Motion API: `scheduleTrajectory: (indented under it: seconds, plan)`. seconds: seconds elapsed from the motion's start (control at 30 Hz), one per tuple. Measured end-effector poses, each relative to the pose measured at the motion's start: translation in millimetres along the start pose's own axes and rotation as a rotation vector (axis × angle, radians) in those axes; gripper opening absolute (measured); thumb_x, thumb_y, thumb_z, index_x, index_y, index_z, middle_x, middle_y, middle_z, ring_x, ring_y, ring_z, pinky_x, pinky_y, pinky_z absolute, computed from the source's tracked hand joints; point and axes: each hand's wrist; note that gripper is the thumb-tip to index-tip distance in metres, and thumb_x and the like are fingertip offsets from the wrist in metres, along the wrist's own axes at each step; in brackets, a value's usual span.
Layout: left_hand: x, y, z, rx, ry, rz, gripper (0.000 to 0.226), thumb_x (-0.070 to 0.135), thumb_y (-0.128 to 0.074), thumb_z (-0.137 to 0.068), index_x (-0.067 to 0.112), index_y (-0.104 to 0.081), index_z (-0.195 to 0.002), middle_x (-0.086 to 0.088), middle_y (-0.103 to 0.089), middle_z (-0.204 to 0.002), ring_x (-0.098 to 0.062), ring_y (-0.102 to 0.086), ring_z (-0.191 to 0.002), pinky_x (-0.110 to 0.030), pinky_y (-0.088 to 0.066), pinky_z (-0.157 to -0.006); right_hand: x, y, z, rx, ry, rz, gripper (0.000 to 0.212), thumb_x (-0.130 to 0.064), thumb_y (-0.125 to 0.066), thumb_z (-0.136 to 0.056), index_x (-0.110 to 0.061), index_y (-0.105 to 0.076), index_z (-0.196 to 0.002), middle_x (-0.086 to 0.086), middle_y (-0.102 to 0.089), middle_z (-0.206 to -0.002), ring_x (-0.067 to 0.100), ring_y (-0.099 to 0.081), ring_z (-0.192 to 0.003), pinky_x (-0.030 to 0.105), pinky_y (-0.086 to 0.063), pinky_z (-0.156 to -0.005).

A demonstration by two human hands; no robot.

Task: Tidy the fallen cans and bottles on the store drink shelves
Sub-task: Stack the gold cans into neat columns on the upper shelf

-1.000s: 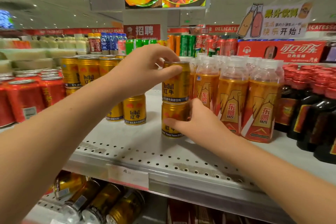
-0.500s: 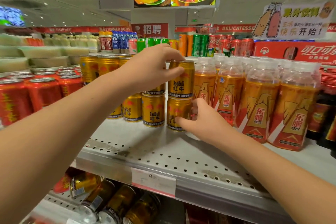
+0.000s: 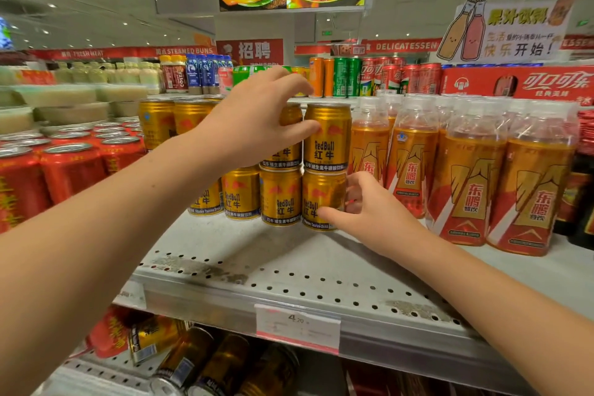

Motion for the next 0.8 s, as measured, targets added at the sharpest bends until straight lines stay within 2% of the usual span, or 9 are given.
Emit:
scheduleTrajectory:
  seconds: [0.1,0.2,0.3,0.37,0.47,0.53,0.63,0.7,0.8]
  plan:
    - [-11,4,5,-0.014,0.023,0.017,0.038,0.047,-0.062,-0.096,0.030,-0.061,-0.130,0.006,-0.058,-0.127,-0.013,-0.053,-0.117,-0.032,-0.048,-0.099,0,2,1,-0.029,-0.011,-0.022,0.056,-0.051,-0.077,-0.082,-0.032,-0.044,-0.123,-0.026,-0.056,-0.098,-0.009,-0.059,-0.088,0.015,-0.047,-0.069]
    - [-17,6,5,-0.039,0.008,0.062,0.033,0.035,-0.063,-0.099,0.030,-0.061,-0.132,0.008,-0.060,-0.128,-0.008,-0.054,-0.113,-0.019,-0.043,-0.087,0,4,1,-0.053,-0.011,-0.032,0.063,-0.050,-0.076,-0.082,-0.029,-0.045,-0.133,-0.028,-0.055,-0.106,-0.012,-0.056,-0.095,0.013,-0.045,-0.074]
    - [-21,8,7,-0.047,0.009,0.098,0.033,0.033,-0.062,-0.100,0.032,-0.060,-0.132,0.011,-0.060,-0.130,-0.006,-0.054,-0.112,-0.012,-0.038,-0.080,0,7,2,-0.058,-0.014,-0.018,0.071,-0.054,-0.075,-0.081,-0.029,-0.043,-0.140,-0.022,-0.054,-0.120,-0.009,-0.054,-0.103,0.010,-0.040,-0.075]
    - [-22,7,9,-0.048,0.008,0.113,0.034,0.033,-0.061,-0.100,0.032,-0.059,-0.134,0.010,-0.059,-0.132,-0.008,-0.055,-0.115,-0.016,-0.040,-0.085,0,8,3,-0.065,-0.020,-0.002,0.075,-0.055,-0.074,-0.081,-0.029,-0.041,-0.144,-0.020,-0.053,-0.124,-0.006,-0.054,-0.107,0.008,-0.038,-0.075]
    - [-21,5,15,-0.040,-0.008,0.084,0.044,0.035,-0.062,-0.099,0.032,-0.053,-0.142,0.007,-0.054,-0.141,-0.012,-0.053,-0.123,-0.026,-0.046,-0.098,-6,9,5,-0.079,-0.047,0.027,0.078,-0.054,-0.073,-0.083,-0.027,-0.039,-0.147,-0.018,-0.054,-0.128,-0.011,-0.053,-0.100,0.005,-0.039,-0.070]
    - [-18,5,25,0.041,-0.026,0.028,0.048,0.037,-0.063,-0.098,0.030,-0.050,-0.144,0.005,-0.051,-0.144,-0.014,-0.049,-0.130,-0.034,-0.044,-0.108,-13,8,9,-0.087,-0.073,0.048,0.079,-0.053,-0.072,-0.084,-0.026,-0.037,-0.149,-0.013,-0.054,-0.138,-0.006,-0.055,-0.105,0.008,-0.043,-0.077]
    - [-13,4,57,0.191,-0.035,0.141,0.030,0.036,-0.061,-0.098,0.025,-0.062,-0.126,0.007,-0.062,-0.123,-0.011,-0.056,-0.114,-0.037,-0.051,-0.100,-21,1,27,-0.047,-0.114,0.200,0.086,-0.060,-0.071,-0.082,-0.029,-0.031,-0.151,-0.010,-0.050,-0.147,0.008,-0.056,-0.122,0.031,-0.050,-0.099]
    - [-11,-6,89,0.155,0.001,0.268,0.019,0.039,-0.058,-0.097,0.026,-0.068,-0.108,0.013,-0.064,-0.103,-0.006,-0.060,-0.096,-0.034,-0.055,-0.085,-24,-7,47,0.016,-0.111,0.284,0.087,-0.062,-0.069,-0.082,-0.033,-0.027,-0.152,-0.010,-0.047,-0.150,0.012,-0.052,-0.129,0.035,-0.047,-0.104]
    - [-13,-27,130,0.032,0.114,0.324,0.015,0.042,-0.058,-0.097,0.032,-0.069,-0.097,0.018,-0.063,-0.094,-0.001,-0.059,-0.090,-0.034,-0.054,-0.078,-26,-14,64,0.093,-0.077,0.309,0.066,-0.059,-0.064,-0.086,-0.038,-0.040,-0.144,-0.012,-0.052,-0.141,0.008,-0.055,-0.121,0.032,-0.049,-0.097]
Point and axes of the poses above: each hand's wrist, its own z-axis away from the middle knuckle, its own y-axis out of the back of the hand, x = y × z
